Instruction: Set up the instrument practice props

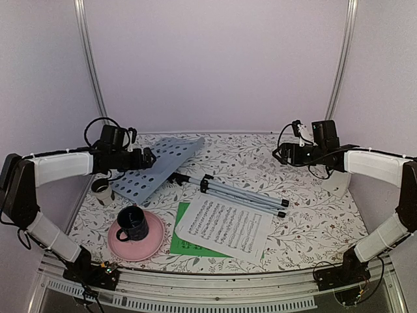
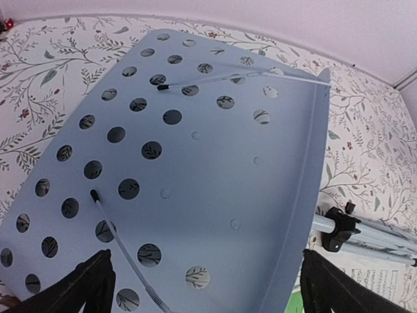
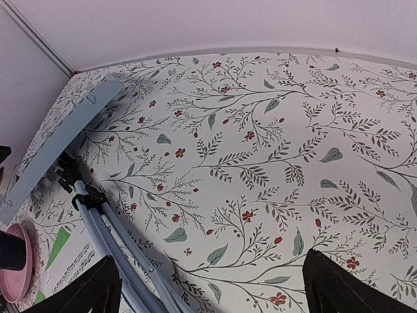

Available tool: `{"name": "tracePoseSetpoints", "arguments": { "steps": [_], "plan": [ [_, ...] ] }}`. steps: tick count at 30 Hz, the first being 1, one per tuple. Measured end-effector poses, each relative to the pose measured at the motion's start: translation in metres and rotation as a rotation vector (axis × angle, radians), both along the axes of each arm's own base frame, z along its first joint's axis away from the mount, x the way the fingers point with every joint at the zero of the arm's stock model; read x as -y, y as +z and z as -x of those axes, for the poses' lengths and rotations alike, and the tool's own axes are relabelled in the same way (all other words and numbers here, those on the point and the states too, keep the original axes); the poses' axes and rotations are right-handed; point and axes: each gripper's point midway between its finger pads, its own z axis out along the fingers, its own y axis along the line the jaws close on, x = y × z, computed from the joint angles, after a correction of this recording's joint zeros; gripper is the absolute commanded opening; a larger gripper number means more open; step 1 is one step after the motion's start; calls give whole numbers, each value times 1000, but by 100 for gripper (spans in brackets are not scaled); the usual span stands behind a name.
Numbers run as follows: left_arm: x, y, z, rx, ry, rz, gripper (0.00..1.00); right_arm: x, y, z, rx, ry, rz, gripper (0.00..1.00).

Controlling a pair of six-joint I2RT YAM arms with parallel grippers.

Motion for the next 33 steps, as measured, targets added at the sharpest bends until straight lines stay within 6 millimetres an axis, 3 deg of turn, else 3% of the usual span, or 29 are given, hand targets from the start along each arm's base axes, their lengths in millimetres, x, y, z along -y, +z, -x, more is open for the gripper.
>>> {"name": "tracePoseSetpoints", "arguments": {
  "steps": [7,14,21,28,33],
  "plan": [
    [26,22,-3,48,-120,46,99,4,12,-7,37,-2,-3,99],
    [72,38,-7,81,-285,41,99,15,41,-14,131,-21,-22,99],
    [101,22,-4,38,-388,11,92,26,79,-18,247,-46,-49,99],
    [106,1,-16,-18,-395,-42,74,23,83,-18,262,-27,-64,99],
    [107,-20,-16,-75,-396,-71,55,19,87,-16,273,-1,-78,99]
  ]
}}
